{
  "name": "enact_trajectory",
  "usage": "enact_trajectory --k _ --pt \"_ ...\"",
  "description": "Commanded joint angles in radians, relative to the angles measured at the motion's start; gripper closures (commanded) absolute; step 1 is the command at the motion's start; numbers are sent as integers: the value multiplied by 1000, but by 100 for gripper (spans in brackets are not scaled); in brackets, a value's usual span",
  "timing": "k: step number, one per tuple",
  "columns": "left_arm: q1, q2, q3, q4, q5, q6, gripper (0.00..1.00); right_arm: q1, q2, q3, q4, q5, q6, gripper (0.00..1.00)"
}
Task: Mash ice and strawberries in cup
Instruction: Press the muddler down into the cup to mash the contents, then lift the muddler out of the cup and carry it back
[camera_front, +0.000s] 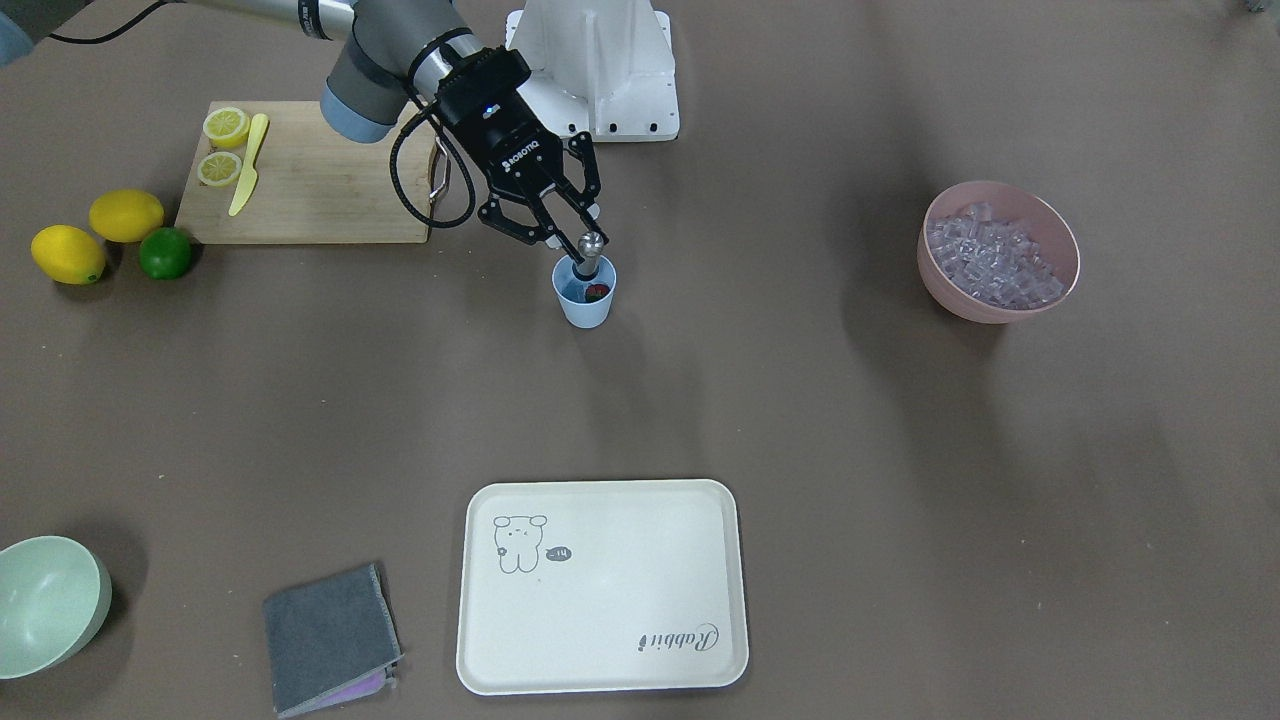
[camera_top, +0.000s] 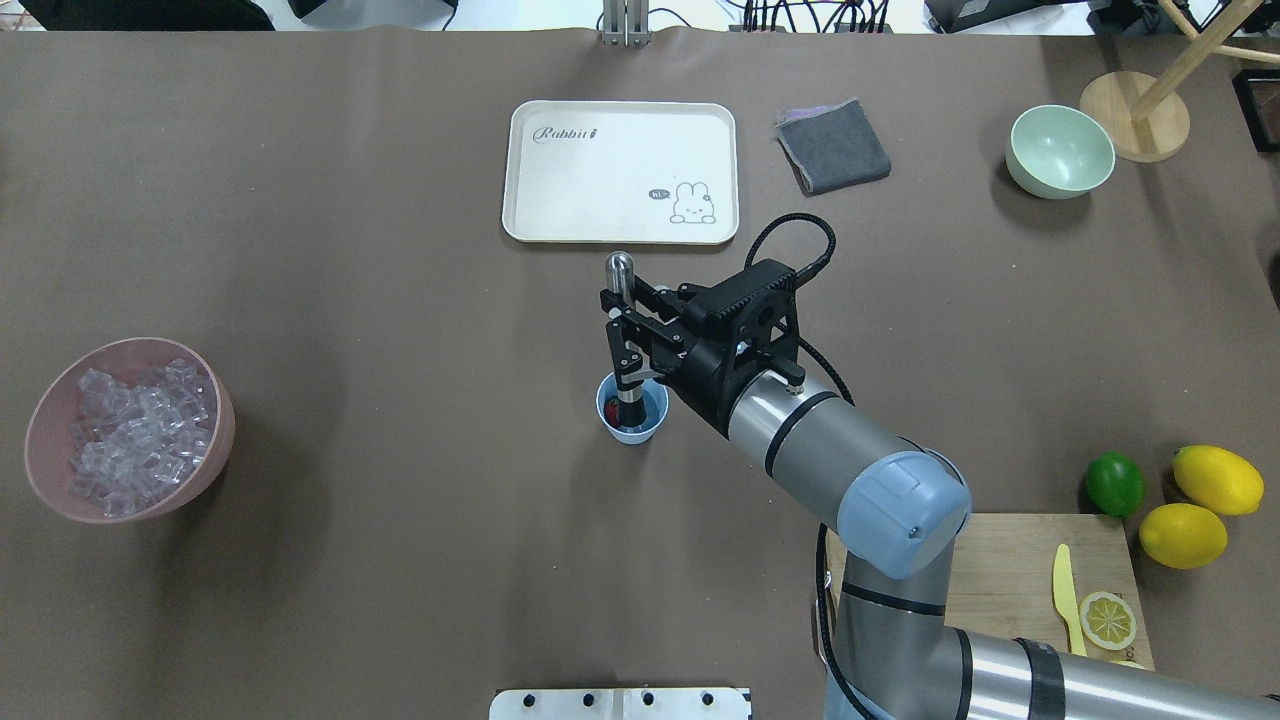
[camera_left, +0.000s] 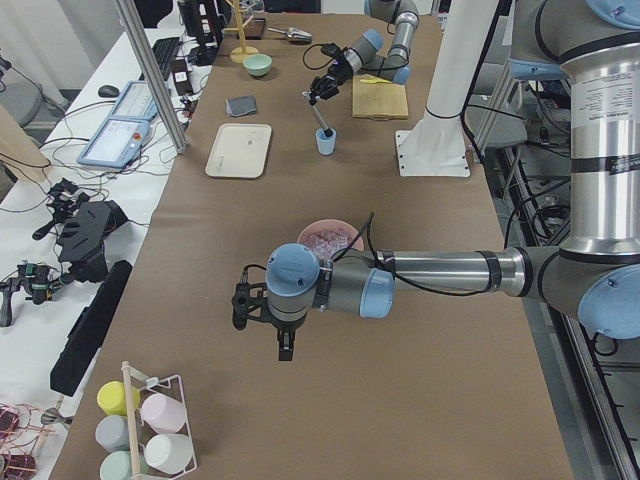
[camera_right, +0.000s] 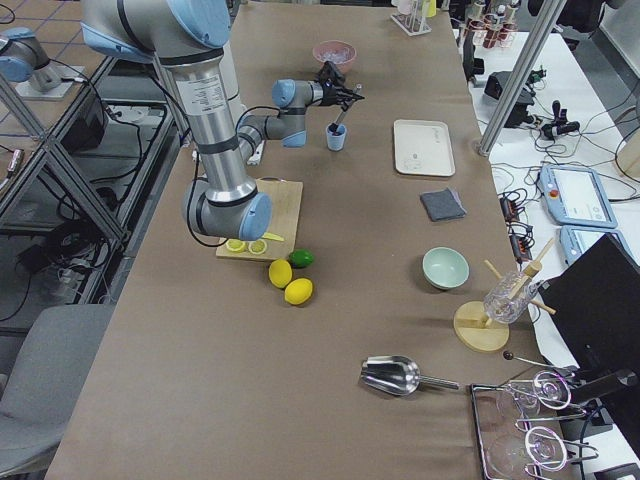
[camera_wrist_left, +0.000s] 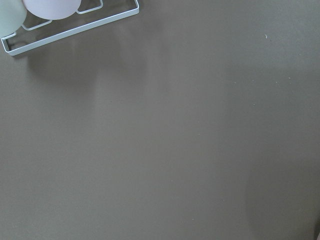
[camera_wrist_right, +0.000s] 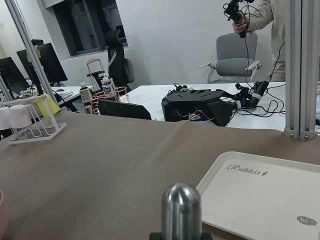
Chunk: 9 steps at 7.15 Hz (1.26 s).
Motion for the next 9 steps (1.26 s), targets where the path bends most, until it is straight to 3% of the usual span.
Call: enact_trajectory --k 1,6,7,8,9 --pt "-1 1 -2 0 1 0 2 -12 -1 -19 1 -16 0 100" --pt "-1 2 -1 0 1 0 2 66 46 6 -11 13 2 100" --pt "-1 10 -2 0 -1 0 2 113 46 36 -66 76 5 100" --pt "-1 12 -4 0 -1 0 2 158 27 110 -191 155 76 100" --pt "-1 13 -2 -2 1 0 2 222 -40 195 -300 282 119 100"
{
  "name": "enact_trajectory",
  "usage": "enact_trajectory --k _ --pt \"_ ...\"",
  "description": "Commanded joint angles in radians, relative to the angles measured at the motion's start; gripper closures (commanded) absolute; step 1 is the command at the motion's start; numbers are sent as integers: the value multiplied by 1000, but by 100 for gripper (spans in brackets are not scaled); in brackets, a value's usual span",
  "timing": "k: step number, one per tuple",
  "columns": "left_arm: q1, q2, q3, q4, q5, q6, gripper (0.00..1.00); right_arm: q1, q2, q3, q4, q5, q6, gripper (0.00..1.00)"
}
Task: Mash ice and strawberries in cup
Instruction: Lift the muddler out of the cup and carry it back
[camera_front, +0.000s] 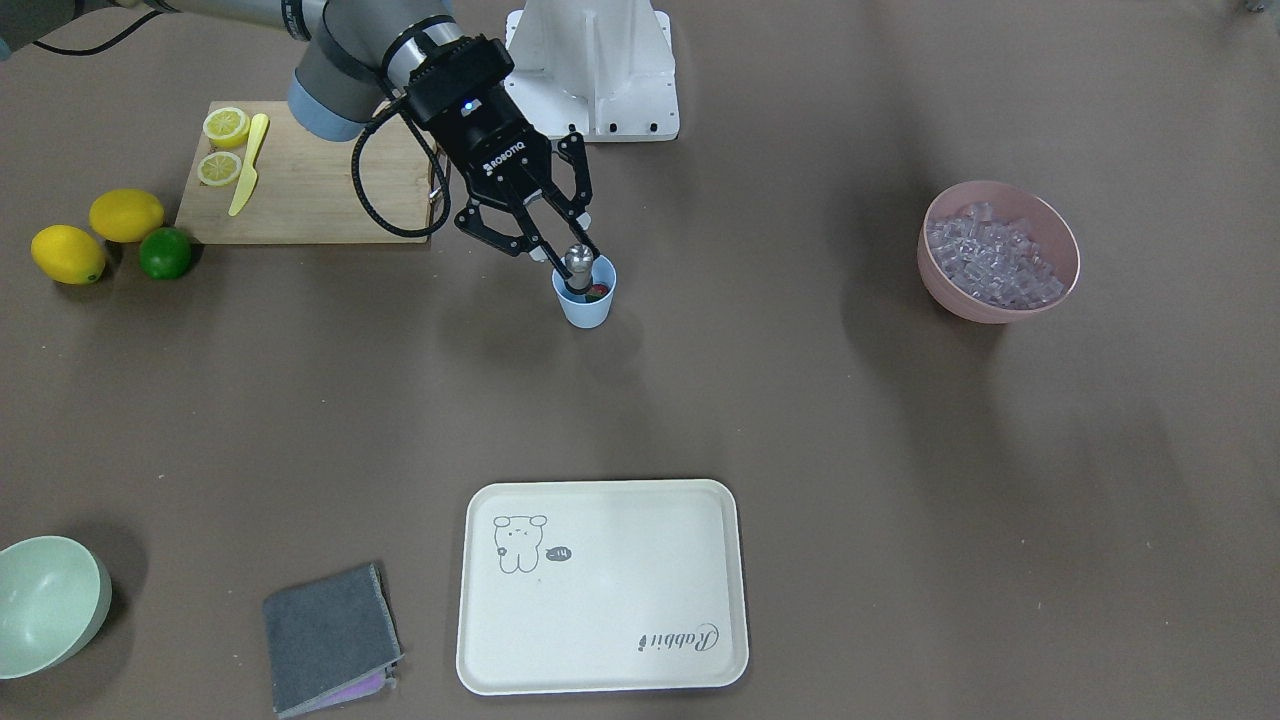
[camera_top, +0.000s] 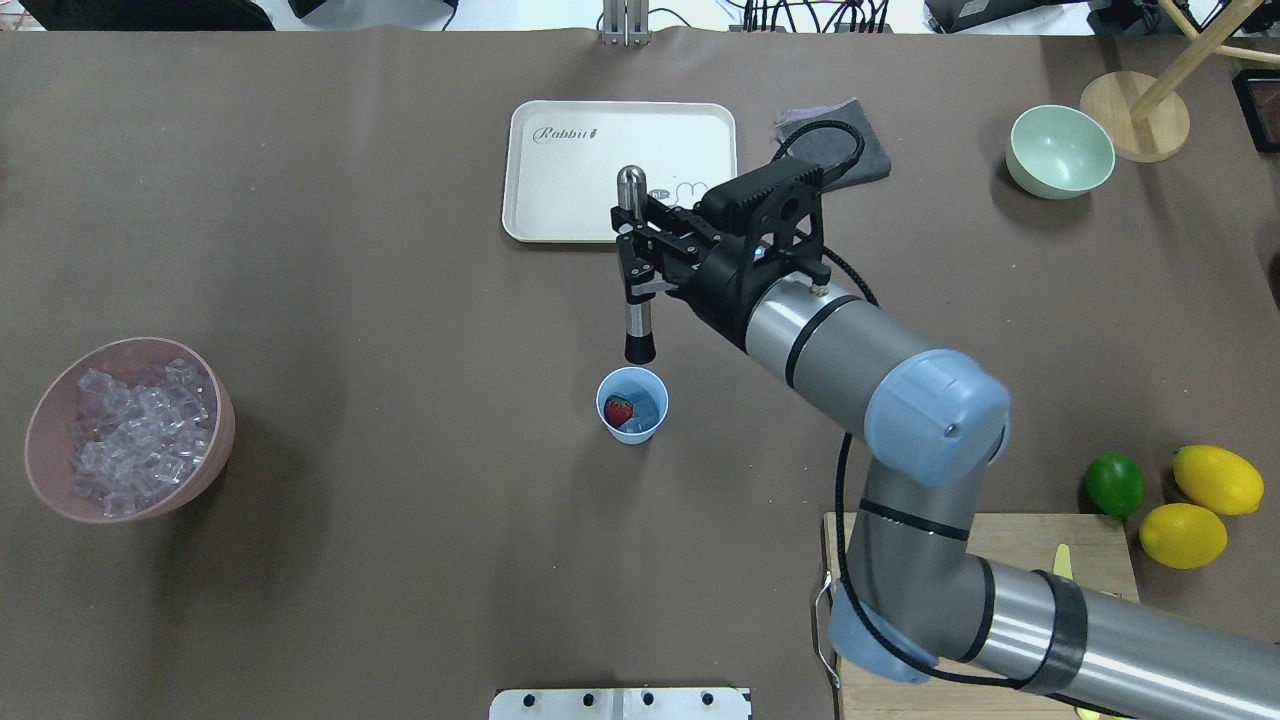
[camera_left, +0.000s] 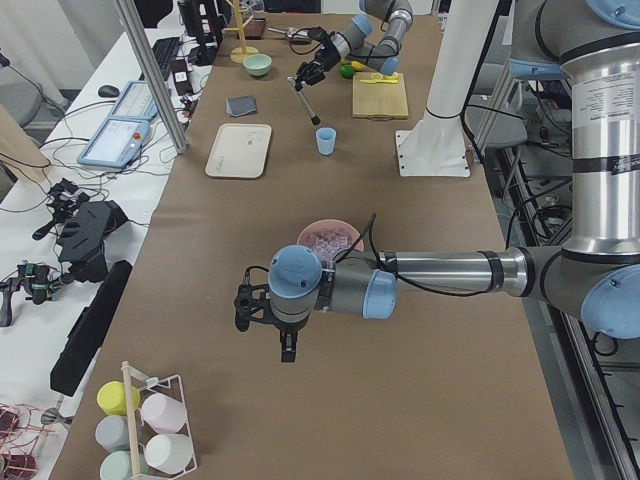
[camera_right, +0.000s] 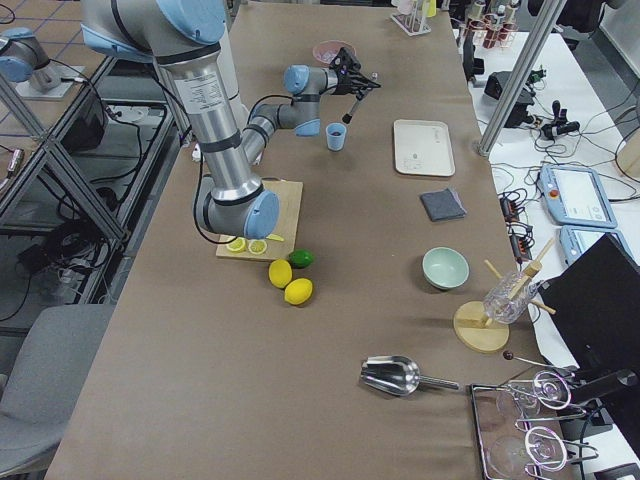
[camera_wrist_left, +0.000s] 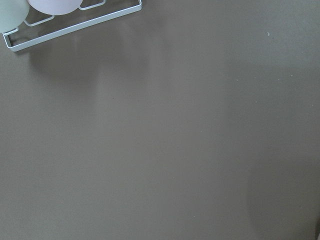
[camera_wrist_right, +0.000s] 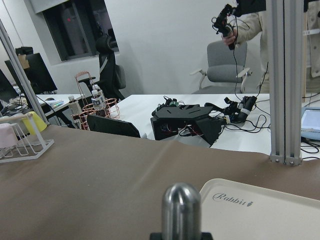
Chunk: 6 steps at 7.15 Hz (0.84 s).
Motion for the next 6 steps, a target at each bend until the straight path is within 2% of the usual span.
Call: enact_trajectory --k 1,3,4,5,6 --pt "0 3 0 -1 1 0 2 146 -122 114 -163 279 109 100" --pt "0 3 0 -1 1 0 2 261 -239 98 -174 522 128 100" --pt "0 4 -1 -3 1 0 2 289 -297 57 -200 586 136 100" --pt "0 6 0 -10 1 0 2 356 -295 -18 -255 712 124 100" --pt "0 6 -3 -12 1 0 2 428 -289 -64 -254 787 90 100"
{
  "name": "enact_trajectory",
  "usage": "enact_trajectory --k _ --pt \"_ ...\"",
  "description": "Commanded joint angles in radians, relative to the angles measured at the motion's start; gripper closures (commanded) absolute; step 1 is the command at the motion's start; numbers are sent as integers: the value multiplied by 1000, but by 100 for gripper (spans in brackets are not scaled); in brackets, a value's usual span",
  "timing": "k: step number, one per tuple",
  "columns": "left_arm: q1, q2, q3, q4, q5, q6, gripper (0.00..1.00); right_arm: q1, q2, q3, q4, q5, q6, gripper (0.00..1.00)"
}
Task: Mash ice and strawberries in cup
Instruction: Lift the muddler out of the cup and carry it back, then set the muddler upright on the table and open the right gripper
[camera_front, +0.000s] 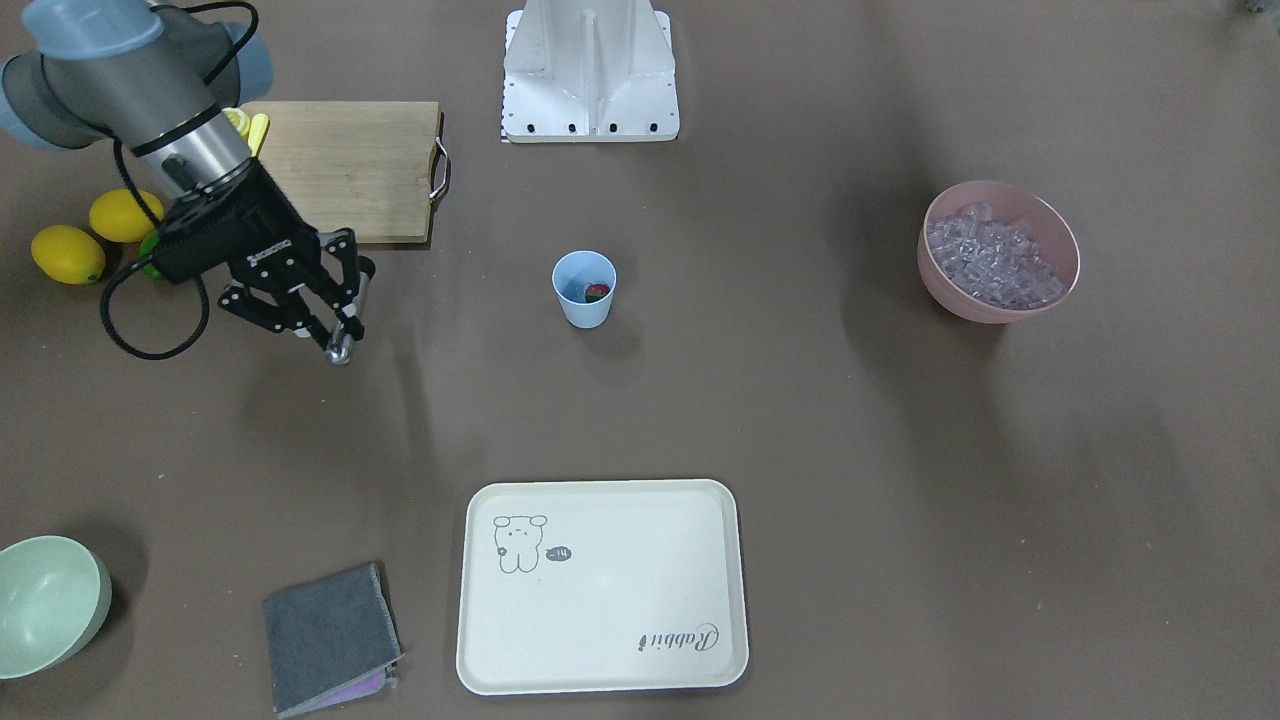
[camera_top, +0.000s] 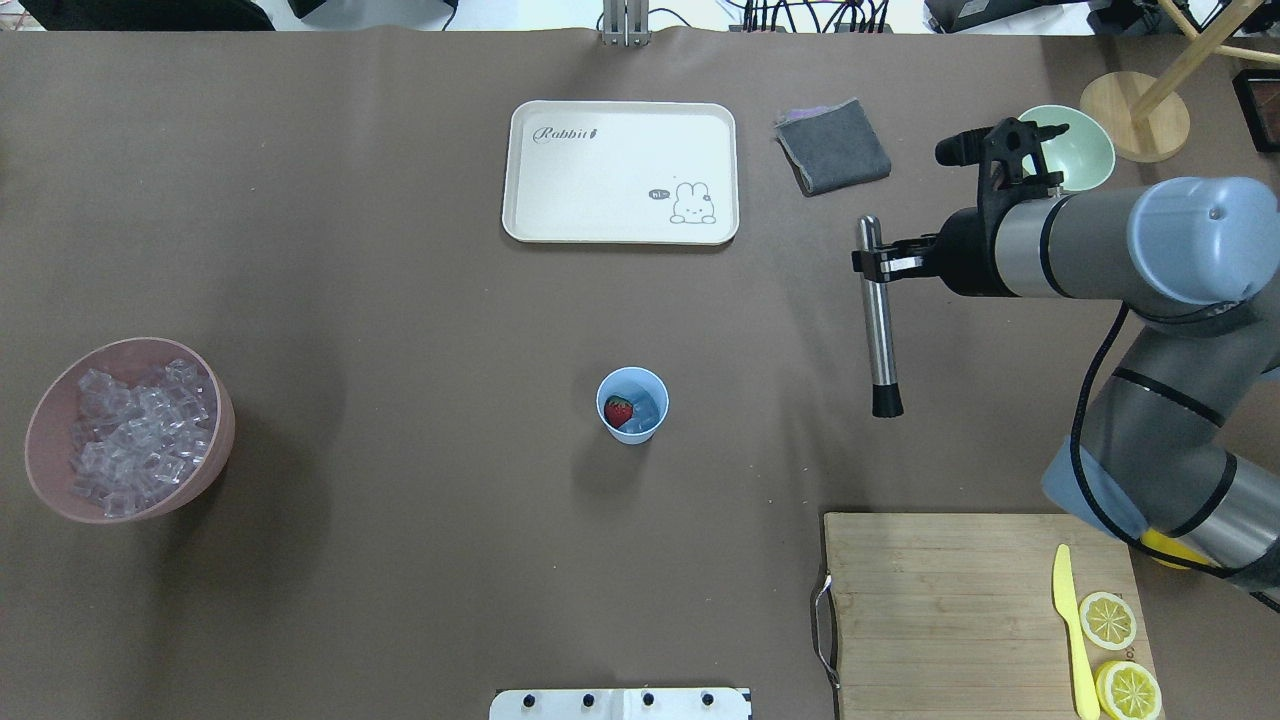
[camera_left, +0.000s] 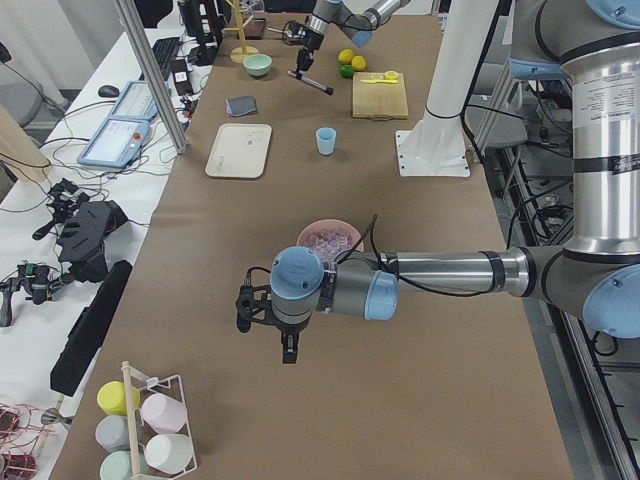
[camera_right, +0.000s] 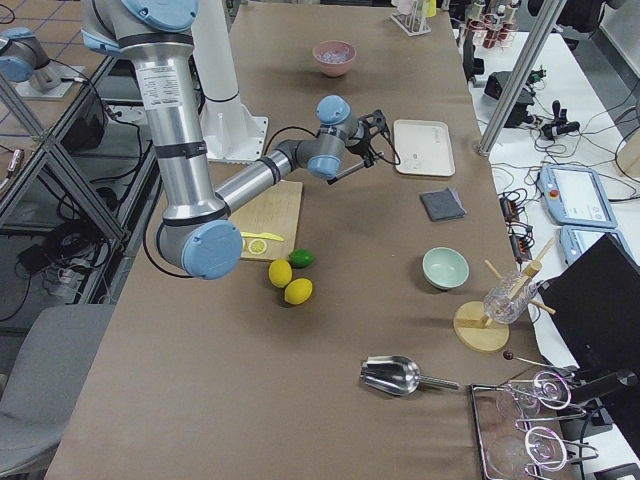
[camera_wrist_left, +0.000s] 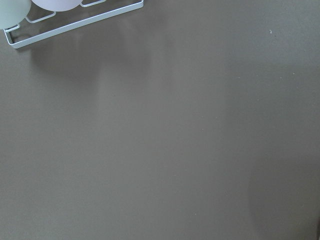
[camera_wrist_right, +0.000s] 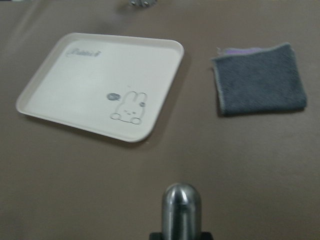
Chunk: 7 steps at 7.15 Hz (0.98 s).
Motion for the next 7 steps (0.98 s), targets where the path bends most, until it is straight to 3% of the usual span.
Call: enact_trajectory --k 1,2,3,5,6,7 --pt "0 1 -2 -4 0 0 2 153 23 -107 -38 232 -54 100" --pt "0 1 0 -4 0 2 2 216 71 -135 -144 375 -64 100" --pt "0 11 -2 -21 0 2 2 221 82 -167 -186 387 -103 100" --pt "0 21 1 -44 -2 -2 2 212 117 -355 -184 425 -136 100" --pt "-5 22 1 -44 -2 0 2 212 116 -377 -191 456 -192 100" --pt "-5 27 0 -45 -2 0 2 235 126 -392 -211 546 -200 100"
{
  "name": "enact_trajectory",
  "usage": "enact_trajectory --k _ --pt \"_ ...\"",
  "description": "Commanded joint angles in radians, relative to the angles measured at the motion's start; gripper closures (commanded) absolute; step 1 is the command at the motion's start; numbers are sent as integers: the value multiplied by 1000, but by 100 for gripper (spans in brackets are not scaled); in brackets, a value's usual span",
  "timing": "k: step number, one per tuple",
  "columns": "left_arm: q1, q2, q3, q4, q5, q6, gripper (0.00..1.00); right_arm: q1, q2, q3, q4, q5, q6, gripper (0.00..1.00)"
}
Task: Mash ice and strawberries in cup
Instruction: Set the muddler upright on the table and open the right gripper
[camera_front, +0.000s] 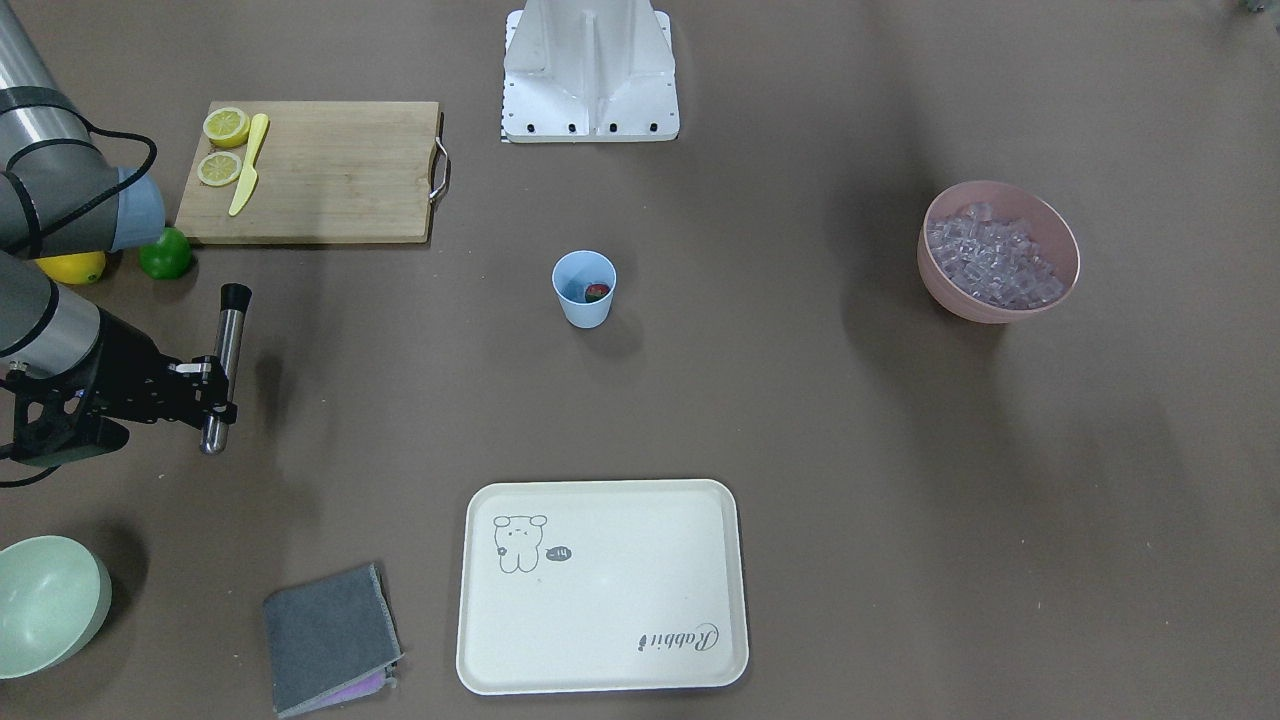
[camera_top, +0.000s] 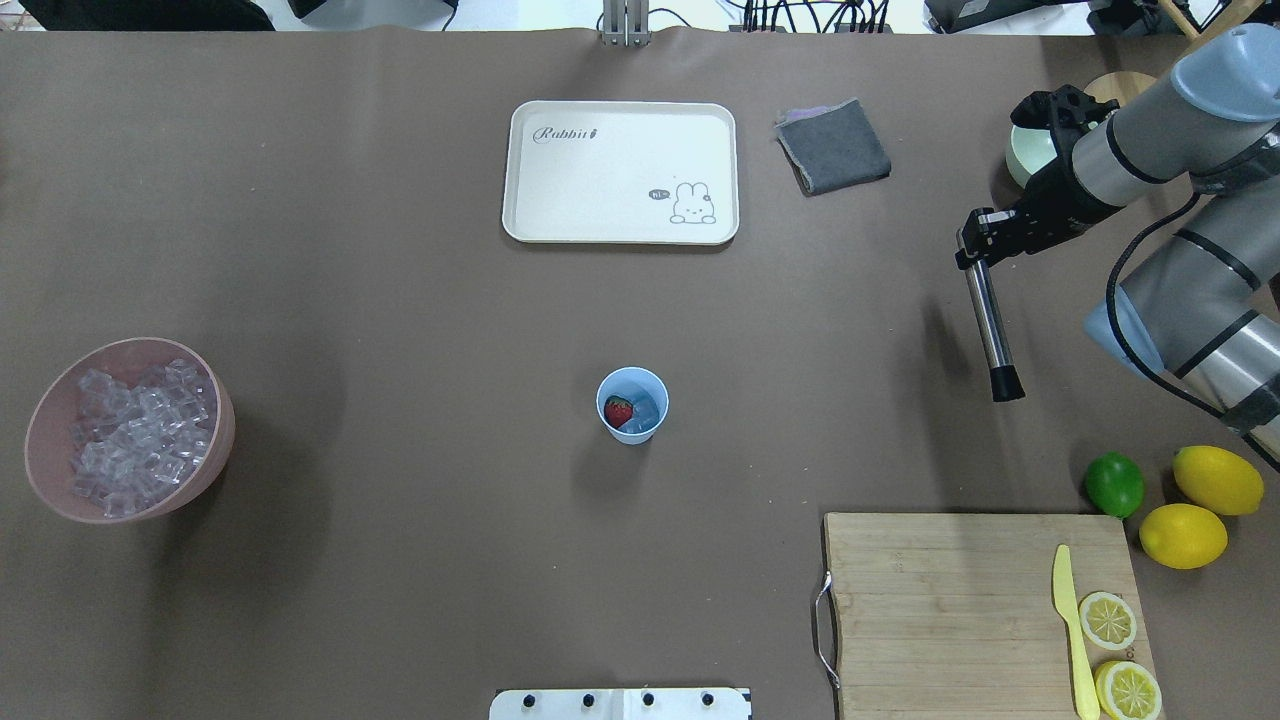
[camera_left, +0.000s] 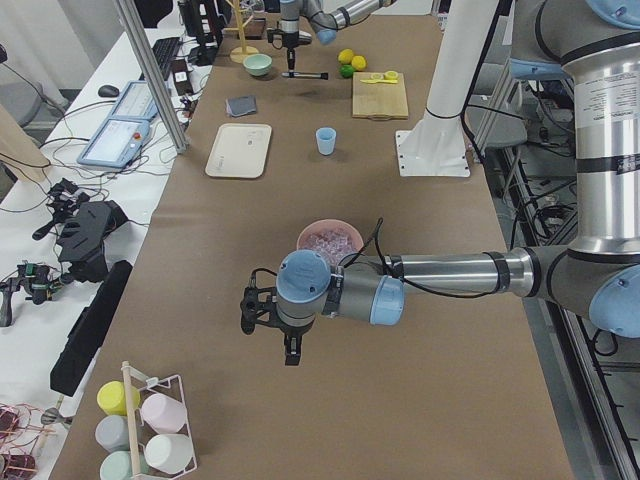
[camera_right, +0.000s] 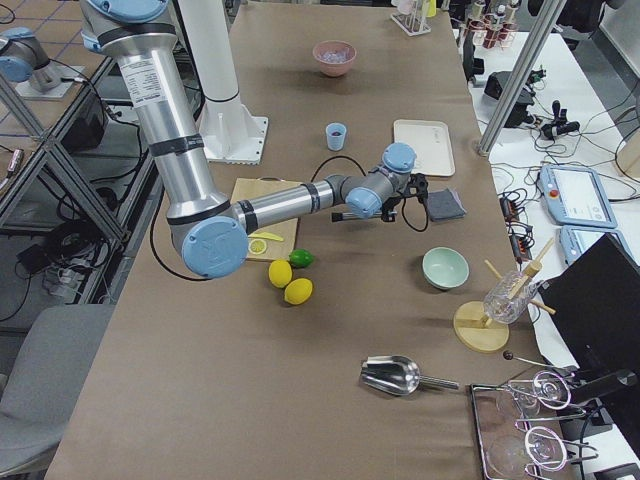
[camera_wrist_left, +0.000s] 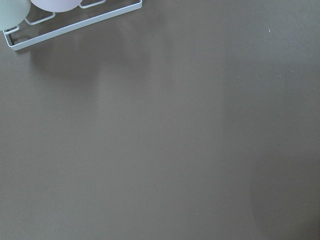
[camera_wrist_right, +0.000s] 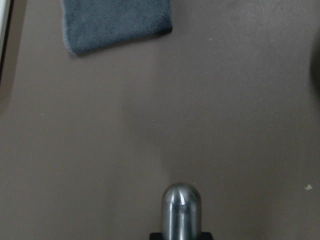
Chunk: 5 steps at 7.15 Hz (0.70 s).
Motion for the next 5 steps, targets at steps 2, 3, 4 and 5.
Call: enact_trajectory --k 2,3,4,5 --pt "-3 6 -10 -1 0 1 2 16 11 -46 -33 89 -27 100" --pt "-3 6 -11 -1 1 -1 2 15 12 -69 -28 86 -27 100" --pt "-3 6 -12 -1 0 -1 2 6 8 -81 -24 85 -21 100" --pt "-3 6 -11 -1 1 1 2 4 3 -101 -24 79 -15 100"
